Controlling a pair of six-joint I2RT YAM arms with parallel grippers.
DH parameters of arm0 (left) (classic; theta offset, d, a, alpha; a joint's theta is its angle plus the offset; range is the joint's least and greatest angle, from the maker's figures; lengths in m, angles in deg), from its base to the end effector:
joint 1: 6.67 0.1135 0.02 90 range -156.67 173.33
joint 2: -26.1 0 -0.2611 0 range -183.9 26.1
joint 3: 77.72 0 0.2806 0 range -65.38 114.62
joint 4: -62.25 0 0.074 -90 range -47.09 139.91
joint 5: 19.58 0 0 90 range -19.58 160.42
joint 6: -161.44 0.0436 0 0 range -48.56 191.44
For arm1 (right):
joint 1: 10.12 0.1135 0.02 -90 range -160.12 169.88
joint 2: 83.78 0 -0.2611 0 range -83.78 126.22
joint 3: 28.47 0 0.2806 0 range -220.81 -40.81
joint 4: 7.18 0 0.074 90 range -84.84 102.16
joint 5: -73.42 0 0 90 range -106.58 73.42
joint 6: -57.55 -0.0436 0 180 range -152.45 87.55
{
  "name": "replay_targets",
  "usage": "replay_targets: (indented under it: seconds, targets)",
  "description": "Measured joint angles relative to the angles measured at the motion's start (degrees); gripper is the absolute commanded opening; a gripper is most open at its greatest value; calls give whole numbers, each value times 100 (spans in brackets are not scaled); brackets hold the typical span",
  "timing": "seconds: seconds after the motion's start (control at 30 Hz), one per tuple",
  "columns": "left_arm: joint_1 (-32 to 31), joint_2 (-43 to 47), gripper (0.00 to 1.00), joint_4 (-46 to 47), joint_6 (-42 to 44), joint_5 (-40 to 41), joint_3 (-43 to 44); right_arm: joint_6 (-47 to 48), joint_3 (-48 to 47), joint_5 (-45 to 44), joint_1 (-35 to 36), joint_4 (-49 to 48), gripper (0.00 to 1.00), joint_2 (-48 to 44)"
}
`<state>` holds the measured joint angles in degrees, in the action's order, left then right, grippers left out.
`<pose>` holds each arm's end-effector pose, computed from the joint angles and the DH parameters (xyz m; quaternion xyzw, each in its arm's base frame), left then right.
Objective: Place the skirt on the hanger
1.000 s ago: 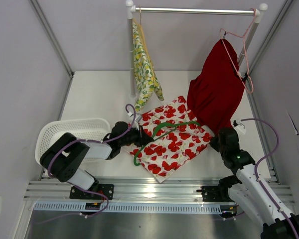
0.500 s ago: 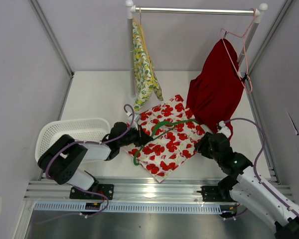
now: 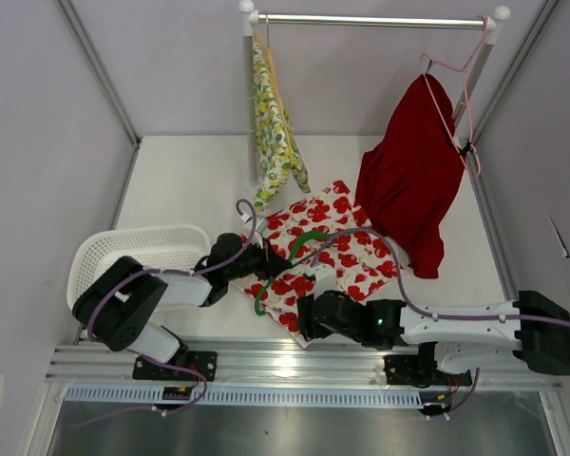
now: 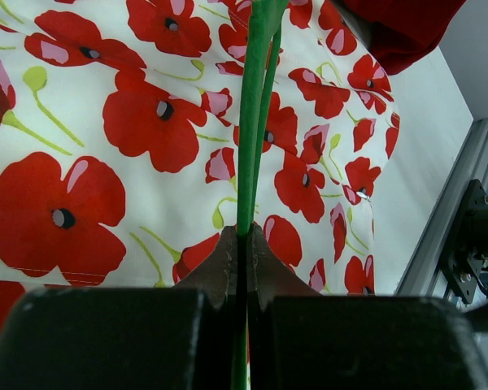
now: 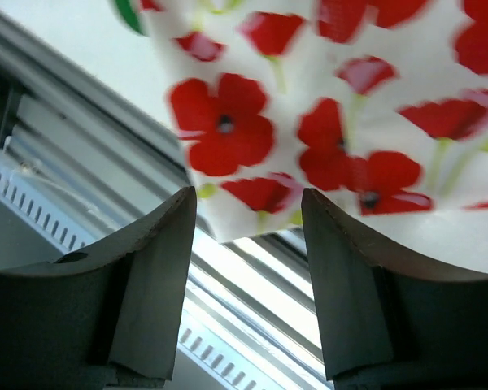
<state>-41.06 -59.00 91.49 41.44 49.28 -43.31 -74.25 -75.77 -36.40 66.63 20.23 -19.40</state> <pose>0.2240 -0.1724 0.1146 0.1343 0.8078 -0.4232 0.3877 0.0734 0.2471 0.1859 -0.2093 0.8865 0.2465 0.3311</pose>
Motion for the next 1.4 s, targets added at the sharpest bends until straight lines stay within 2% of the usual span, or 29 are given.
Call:
replay_targets:
  seconds: [0.17,0.4,0.47,0.6,0.8,0.9,0.97,1.03,1.07,1.1,1.2,1.4]
  targets:
    - [0,0,0,-11,2,0,2,339,-625,-280,461,-280,58,833]
    - [0,-4,0,-66,7,-2,52,612,-1056,-457,691,-363,57,1694]
    - [0,-20,0,-85,7,-2,81,680,-1119,-481,723,-382,52,1895]
    - [0,-42,0,-101,7,-2,94,761,-1259,-516,791,-382,35,2216]
    - [0,-90,0,-105,9,-2,136,800,-1451,-669,938,-356,24,2505]
    - [0,-94,0,-105,9,-2,142,809,-1508,-754,1003,-315,12,2590]
    - [0,-105,0,-107,9,-2,153,815,-1532,-798,1040,-295,7,2643]
    - [0,-116,0,-107,9,-2,164,815,-1534,-828,1080,-284,8,2684]
    - [0,-116,0,-109,9,-2,166,813,-1543,-841,1102,-256,19,2706]
    - [0,-116,0,-114,9,-2,168,782,-1569,-883,1132,-203,27,2730]
    - [0,-118,0,-136,9,-2,177,772,-1692,-1036,1250,-28,39,2769]
    - [0,-138,0,-151,11,-7,197,820,-1930,-1294,1379,146,41,2743]
